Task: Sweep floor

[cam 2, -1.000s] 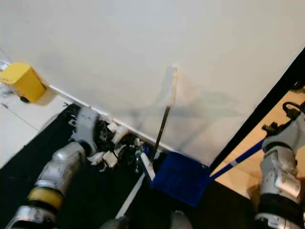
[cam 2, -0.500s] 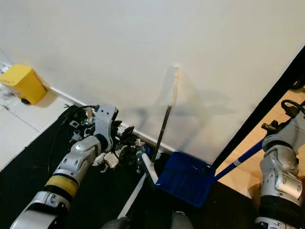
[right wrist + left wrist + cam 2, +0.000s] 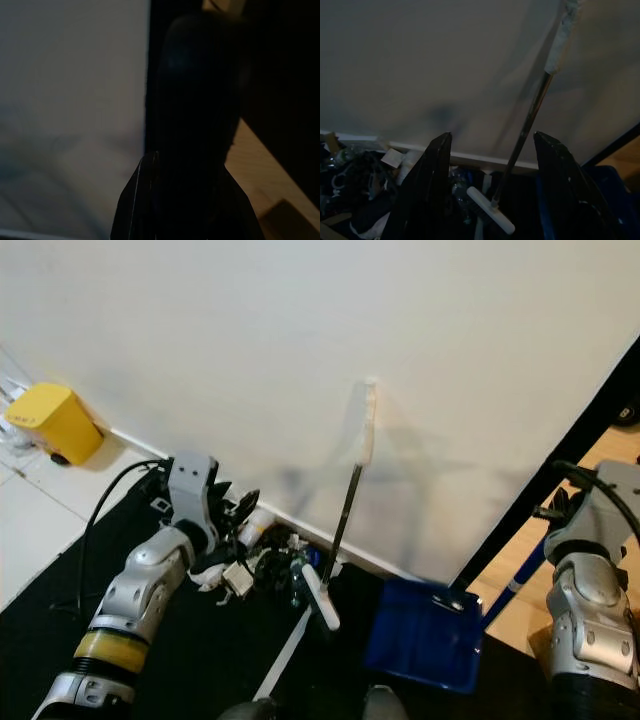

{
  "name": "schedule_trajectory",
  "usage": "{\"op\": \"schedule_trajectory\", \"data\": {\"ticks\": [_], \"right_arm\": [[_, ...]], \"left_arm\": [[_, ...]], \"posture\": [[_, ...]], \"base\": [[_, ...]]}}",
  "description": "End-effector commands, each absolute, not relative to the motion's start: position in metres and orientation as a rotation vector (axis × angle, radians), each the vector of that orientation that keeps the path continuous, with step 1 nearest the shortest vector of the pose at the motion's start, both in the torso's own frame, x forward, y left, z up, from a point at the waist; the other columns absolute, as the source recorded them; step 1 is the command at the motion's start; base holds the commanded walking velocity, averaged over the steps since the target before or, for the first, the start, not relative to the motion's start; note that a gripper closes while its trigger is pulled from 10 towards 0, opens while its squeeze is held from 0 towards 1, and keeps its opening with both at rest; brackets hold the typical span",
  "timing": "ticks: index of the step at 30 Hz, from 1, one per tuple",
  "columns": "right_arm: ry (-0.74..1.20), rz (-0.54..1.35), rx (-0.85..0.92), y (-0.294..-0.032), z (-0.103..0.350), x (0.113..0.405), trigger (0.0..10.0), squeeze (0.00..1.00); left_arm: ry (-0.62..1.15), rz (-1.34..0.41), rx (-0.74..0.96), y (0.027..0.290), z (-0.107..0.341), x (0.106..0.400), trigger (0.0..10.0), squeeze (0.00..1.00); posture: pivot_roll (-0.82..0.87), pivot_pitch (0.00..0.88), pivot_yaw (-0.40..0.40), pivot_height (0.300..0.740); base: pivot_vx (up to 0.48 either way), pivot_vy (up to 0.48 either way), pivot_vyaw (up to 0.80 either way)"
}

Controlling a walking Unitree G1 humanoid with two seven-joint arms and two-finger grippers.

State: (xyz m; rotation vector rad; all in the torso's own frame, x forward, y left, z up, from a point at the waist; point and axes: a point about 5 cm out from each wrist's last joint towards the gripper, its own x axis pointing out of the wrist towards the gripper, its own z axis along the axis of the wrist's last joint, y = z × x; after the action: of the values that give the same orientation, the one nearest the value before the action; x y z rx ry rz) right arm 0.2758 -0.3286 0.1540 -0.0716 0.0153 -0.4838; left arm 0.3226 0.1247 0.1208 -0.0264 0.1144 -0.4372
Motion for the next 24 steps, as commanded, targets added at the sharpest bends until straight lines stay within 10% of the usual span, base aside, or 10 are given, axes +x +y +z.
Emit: {"op": "schedule_trajectory", "data": {"ticks": [1, 24], "right_arm": [[-0.064, -0.47, -0.074, -0.3257, 0.1691, 0.2789, 10.0, 0.0], [-0.073, -0.476, -0.058, -0.3256, 0.1695, 0.2803, 10.0, 0.0]], "left_arm": [[0.128, -0.405, 0.001, 0.1345, 0.1176, 0.3204, 10.0, 0.0], [0.147, -0.364, -0.006, 0.1336, 0.1158, 0.3178, 10.0, 0.0]], "posture": [[0.01, 0.093, 0.095, 0.74], [0.02, 0.094, 0.093, 0.74]], "base": [[0.0, 0.0, 0.0], [0.0, -0.391, 0.0]]}}
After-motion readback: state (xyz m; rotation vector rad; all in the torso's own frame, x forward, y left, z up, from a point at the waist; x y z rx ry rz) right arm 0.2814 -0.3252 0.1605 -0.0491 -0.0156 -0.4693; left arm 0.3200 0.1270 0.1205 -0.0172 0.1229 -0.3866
